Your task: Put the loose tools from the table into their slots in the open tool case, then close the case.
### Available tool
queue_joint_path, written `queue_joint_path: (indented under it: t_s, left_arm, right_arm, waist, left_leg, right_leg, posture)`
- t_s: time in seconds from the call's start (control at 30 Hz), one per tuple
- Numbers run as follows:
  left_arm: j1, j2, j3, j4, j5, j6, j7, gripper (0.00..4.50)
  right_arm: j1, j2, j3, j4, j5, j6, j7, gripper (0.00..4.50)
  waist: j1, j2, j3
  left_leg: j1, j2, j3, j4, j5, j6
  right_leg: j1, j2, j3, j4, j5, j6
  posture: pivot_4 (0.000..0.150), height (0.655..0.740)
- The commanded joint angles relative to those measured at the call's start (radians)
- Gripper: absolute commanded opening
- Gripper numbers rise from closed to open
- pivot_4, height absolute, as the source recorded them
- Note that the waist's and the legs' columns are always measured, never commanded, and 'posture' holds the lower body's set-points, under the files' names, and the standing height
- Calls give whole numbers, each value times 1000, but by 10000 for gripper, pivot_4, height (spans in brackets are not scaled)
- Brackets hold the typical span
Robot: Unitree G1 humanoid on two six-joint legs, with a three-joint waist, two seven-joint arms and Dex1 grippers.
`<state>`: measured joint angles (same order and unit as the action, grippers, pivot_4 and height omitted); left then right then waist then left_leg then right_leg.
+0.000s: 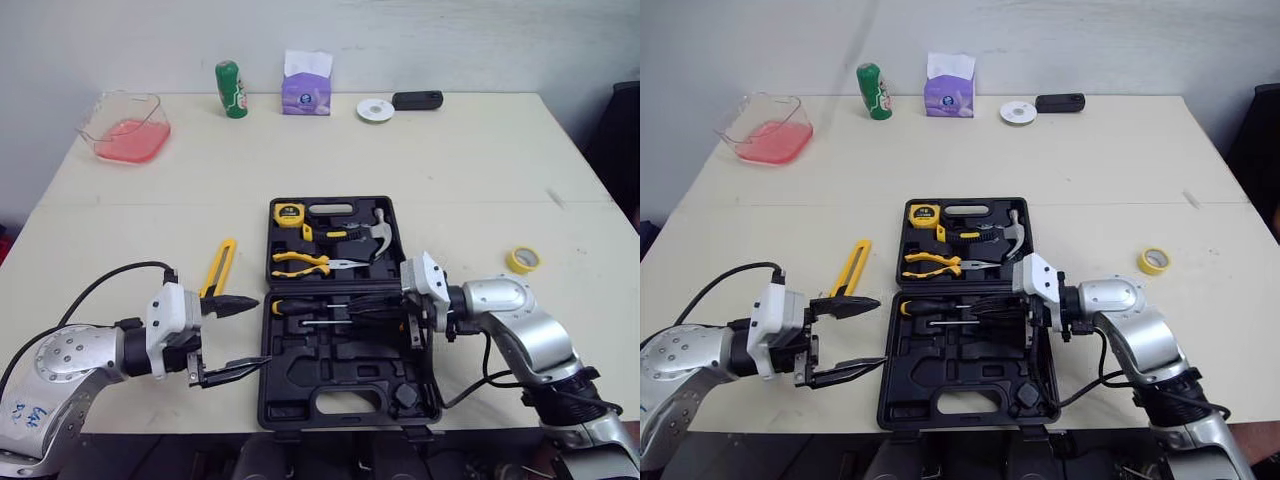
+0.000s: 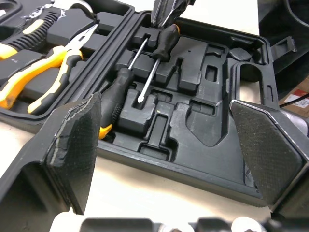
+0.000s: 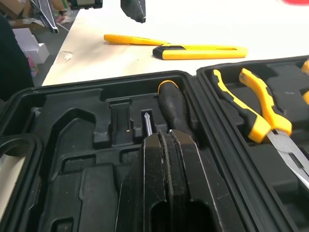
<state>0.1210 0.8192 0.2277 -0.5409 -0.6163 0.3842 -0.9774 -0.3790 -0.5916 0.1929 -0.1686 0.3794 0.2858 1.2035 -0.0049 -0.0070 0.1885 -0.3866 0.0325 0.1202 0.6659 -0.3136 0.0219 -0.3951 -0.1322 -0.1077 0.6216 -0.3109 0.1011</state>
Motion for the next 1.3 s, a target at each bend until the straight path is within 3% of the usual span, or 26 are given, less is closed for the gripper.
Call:
queue_joint_path:
  t_s: [0.03, 0.3, 1.07, 1.3]
  left_arm:
    - [-1, 4, 12, -13, 8, -21, -9, 45000]
    - [-27, -4, 6, -42, -18, 1, 11, 45000]
    - [-7, 10, -4, -39, 8, -8, -8, 45000]
    - [-2, 6, -16, -40, 24, -12, -2, 45000]
  right_arm:
    - [-9, 1, 8, 29, -31, -53, 8, 319]
    - [-35, -44, 19, 162, -107, -145, 56, 319]
    - [45, -26, 86, 189, -159, -199, 40, 319]
    - [46, -50, 121, 215, -179, -52, 7, 319]
  waist:
    - [0, 0, 0]
    - [0, 0, 0]
    - [-4, -3, -2]
    - [-7, -6, -5]
  left_leg:
    - [0, 0, 0, 0, 0, 0]
    - [0, 0, 0, 0, 0, 0]
    - [2, 1, 0, 0, 0, 0]
    - [11, 3, 0, -1, -1, -3]
  right_leg:
    - [0, 0, 0, 0, 0, 0]
    - [0, 0, 0, 0, 0, 0]
    - [2, -1, 1, 1, 0, 0]
    - [8, -3, 1, 0, -1, -1]
  posture:
    - [1500, 7400]
    - [1500, 7400]
    - [1500, 7400]
    - [1500, 7400]
